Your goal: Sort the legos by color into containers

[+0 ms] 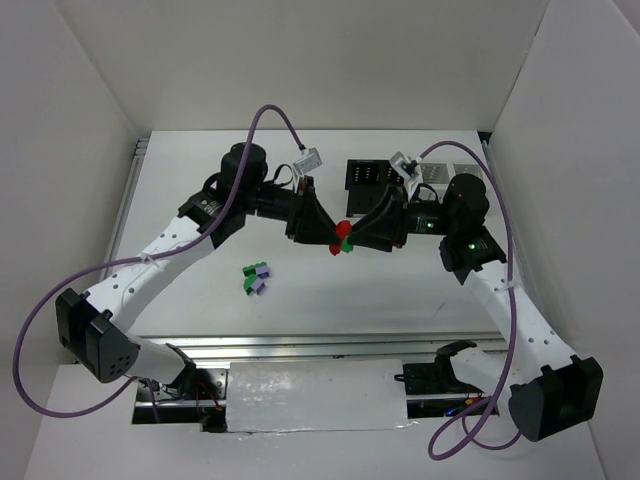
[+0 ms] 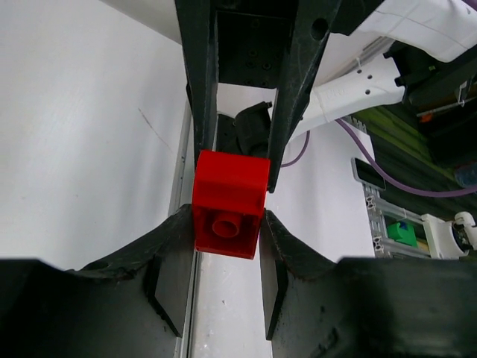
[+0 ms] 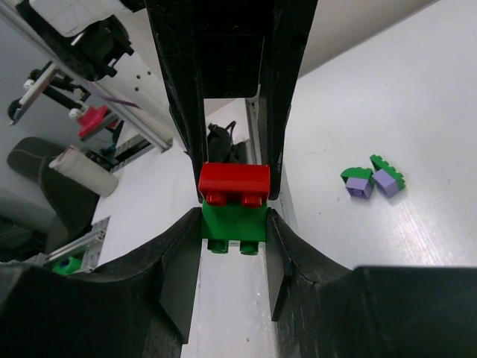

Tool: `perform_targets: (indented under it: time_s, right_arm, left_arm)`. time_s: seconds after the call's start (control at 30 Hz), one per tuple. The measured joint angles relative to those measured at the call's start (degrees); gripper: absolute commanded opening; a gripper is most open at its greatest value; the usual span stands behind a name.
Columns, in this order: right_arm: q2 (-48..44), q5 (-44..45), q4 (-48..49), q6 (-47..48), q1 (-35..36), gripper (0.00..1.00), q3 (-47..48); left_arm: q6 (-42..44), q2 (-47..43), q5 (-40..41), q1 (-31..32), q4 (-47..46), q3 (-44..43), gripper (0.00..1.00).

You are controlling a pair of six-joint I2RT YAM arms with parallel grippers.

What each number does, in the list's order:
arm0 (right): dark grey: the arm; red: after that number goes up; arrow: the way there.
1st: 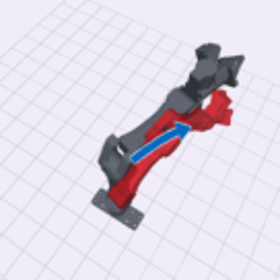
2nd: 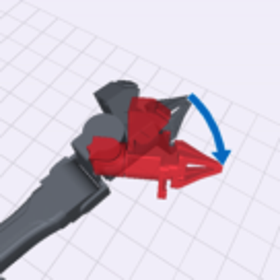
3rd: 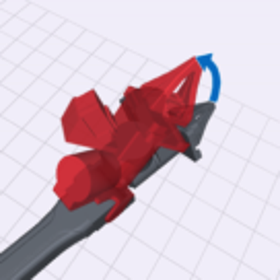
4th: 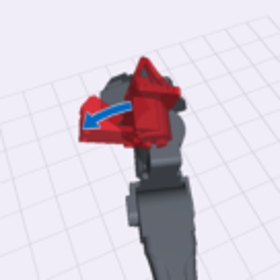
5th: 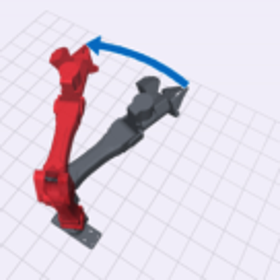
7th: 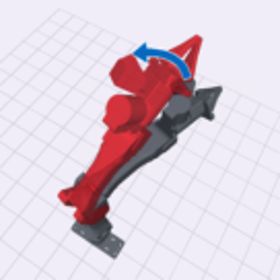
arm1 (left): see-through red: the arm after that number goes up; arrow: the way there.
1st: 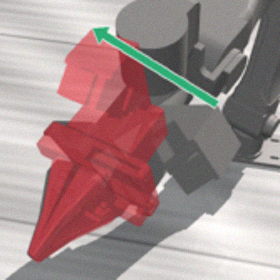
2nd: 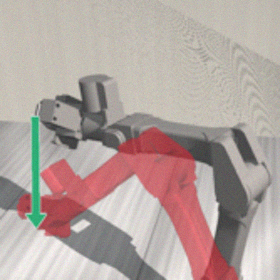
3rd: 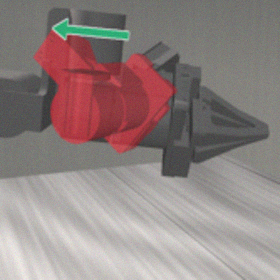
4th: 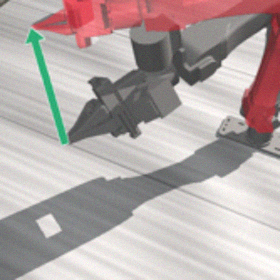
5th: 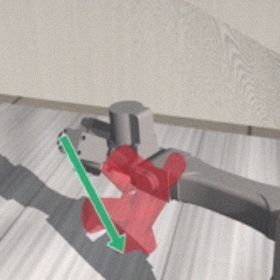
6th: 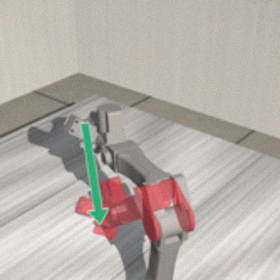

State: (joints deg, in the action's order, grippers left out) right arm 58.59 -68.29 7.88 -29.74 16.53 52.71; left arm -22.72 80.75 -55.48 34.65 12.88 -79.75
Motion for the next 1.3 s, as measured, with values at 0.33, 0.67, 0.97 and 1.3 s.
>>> perform_targets:
  time_s: [0.33, 0.67, 0.97, 1.3]
  right_arm:
    - [-0.04, 1.81, -2.05, 3.63, -2.91, 0.00, -0.04]
    - [4.52, 60.59, -22.73, -1.16, -3.85, 0.00, 7.19]
    - [31.43, 96.15, -39.30, -3.37, -7.74, 0.00, 32.00]
    - [46.36, 99.62, -46.10, -2.95, -11.80, 0.54, 46.40]
  left_arm:
    - [-9.60, -4.15, 3.48, -12.20, -12.07, 7.76, 0.00]
    - [-6.93, -5.31, 14.36, -11.87, -4.11, 5.88, 0.00]
    - [-2.60, -5.33, 18.75, -11.85, 4.44, 3.67, 0.00]
    - [1.92, -7.41, 21.03, -11.74, 10.84, 2.45, 0.00]
